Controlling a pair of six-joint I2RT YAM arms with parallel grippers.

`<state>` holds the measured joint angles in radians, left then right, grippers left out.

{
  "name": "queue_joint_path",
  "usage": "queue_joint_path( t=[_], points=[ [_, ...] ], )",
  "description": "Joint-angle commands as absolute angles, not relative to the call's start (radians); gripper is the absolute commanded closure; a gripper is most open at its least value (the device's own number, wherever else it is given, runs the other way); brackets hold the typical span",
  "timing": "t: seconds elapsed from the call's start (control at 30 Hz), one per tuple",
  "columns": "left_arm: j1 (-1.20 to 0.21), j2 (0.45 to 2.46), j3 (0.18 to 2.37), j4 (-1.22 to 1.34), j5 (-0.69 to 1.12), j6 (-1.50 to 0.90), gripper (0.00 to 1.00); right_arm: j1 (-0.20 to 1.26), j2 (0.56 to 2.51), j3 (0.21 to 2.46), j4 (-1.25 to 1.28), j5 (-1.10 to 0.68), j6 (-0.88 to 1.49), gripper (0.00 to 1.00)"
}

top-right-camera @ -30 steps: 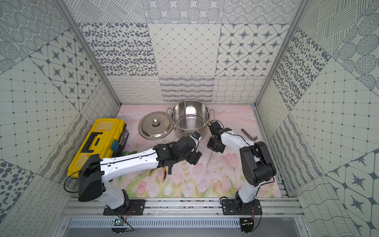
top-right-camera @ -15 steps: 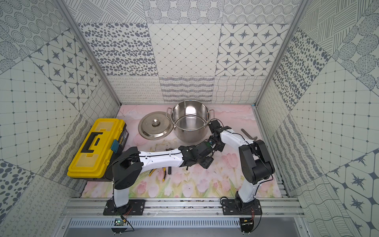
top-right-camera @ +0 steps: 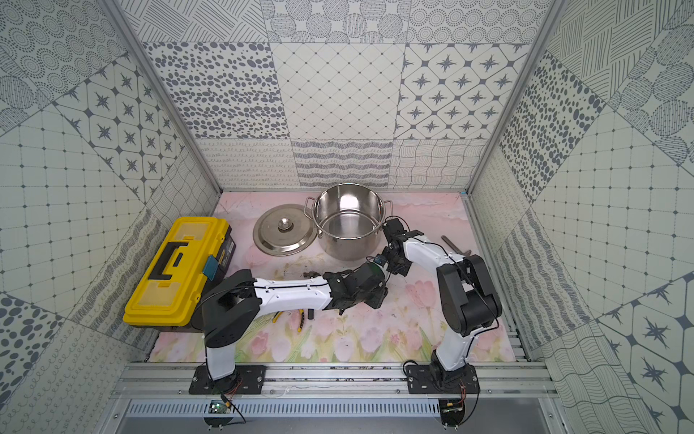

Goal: Stir the soup with a spoon
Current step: Pick up the spoon from the center of the board.

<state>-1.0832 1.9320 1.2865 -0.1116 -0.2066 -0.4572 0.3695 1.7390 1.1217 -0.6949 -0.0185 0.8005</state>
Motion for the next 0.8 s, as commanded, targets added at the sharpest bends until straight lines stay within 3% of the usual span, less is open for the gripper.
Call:
queue_joint_path(
  t=[0.0,0.37,0.77],
  points=[
    [-1.084,1.887,1.235,-0.071,-0.284,-0.547,0.42,0.382,1.777,1.098,-0.712,-0.046,0.815,1.00],
    [-1.088,1.928,1.225,-0.042,-0.241,-0.612,0.52,0.379,1.777,1.105,-0.712,-0.054,0.820,1.00],
    [-1.112,1.994,1.250,0.004,-0.217,-0.659,0.52,0.376,1.775,1.110,-0.721,-0.066,0.830,1.00]
  ],
)
